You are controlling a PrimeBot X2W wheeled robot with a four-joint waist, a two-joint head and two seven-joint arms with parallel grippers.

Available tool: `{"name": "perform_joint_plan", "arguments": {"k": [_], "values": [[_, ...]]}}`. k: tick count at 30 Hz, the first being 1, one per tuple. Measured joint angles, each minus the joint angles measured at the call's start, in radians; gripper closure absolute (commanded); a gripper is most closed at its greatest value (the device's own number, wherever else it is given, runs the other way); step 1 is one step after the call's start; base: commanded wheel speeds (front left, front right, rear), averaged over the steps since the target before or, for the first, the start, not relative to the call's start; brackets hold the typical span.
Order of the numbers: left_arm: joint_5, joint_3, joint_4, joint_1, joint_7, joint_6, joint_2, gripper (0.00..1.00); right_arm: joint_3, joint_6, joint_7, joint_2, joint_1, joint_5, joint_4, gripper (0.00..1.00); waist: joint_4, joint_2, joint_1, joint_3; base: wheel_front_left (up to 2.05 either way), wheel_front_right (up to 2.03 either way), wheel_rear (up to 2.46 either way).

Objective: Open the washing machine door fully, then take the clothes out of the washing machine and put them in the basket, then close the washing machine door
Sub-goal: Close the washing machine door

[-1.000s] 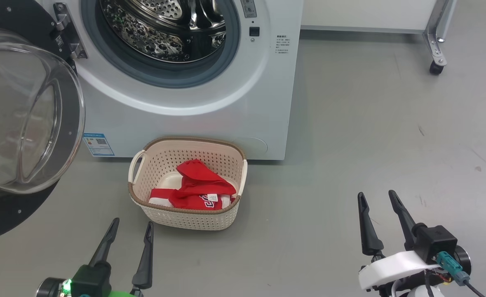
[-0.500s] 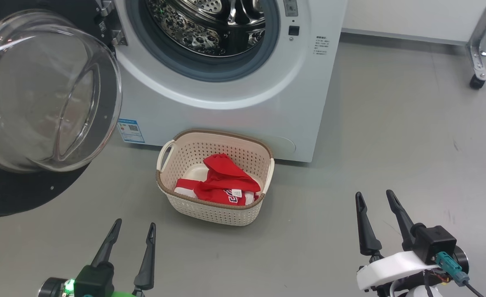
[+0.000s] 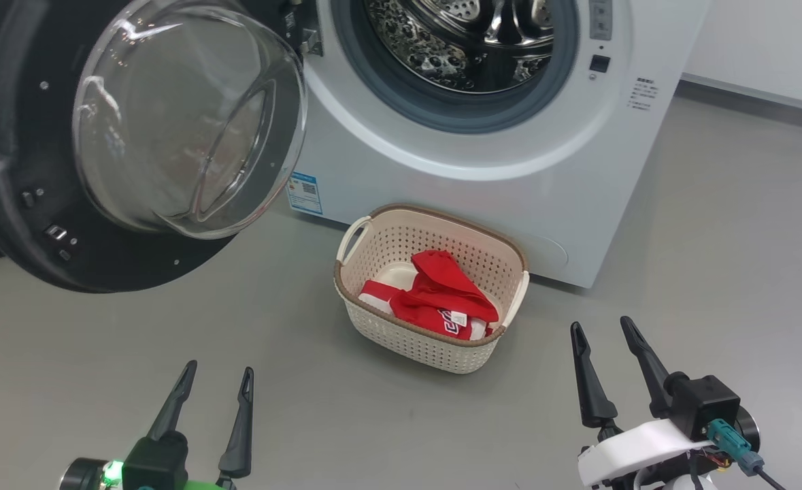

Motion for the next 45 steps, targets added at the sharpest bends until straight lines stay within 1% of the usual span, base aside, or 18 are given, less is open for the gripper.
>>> {"name": "perform_joint_plan", "arguments": {"k": [4,8,14,16,27,43,45], "values": [[0.004,0.004,-0.002,0.0,0.0,0.003,0.0,0.0,0.016,0.006,0.0,-0.001,0.003,0.001,-0.002,0.0,0.055,0.0,0.0,0.0,0.0,0.0,0.0],[0.004,0.037,-0.024,0.003,0.0,0.021,0.001,0.0,0.057,0.016,0.0,0.0,0.0,0.001,-0.002,0.0,0.105,0.0,0.0,0.003,0.0,0.0,0.0],[0.003,0.072,-0.053,0.03,0.0,0.05,0.001,0.0,0.1,0.034,0.0,-0.001,-0.036,-0.001,0.018,0.0,0.152,0.0,0.0,0.016,0.0,0.0,0.0],[0.002,0.081,-0.062,0.038,0.0,0.054,0.001,0.0,0.111,0.04,0.0,-0.001,-0.043,-0.001,0.027,0.0,0.158,0.0,0.0,0.019,0.0,0.0,0.0],[-0.004,0.091,-0.098,0.068,0.0,0.067,0.001,0.0,0.134,0.049,0.0,-0.002,-0.076,-0.001,0.06,0.0,0.167,0.0,0.0,0.029,0.0,0.0,0.0],[-0.007,0.1,-0.124,0.079,0.0,0.072,0.001,0.0,0.141,0.05,0.0,-0.003,-0.098,0.004,0.079,0.0,0.169,0.0,0.0,0.038,0.0,0.0,0.0],[-0.007,0.1,-0.125,0.08,0.0,0.078,0.001,0.0,0.141,0.05,0.0,-0.003,-0.099,0.007,0.082,0.0,0.168,0.0,0.0,0.037,0.0,0.0,0.0]]}}
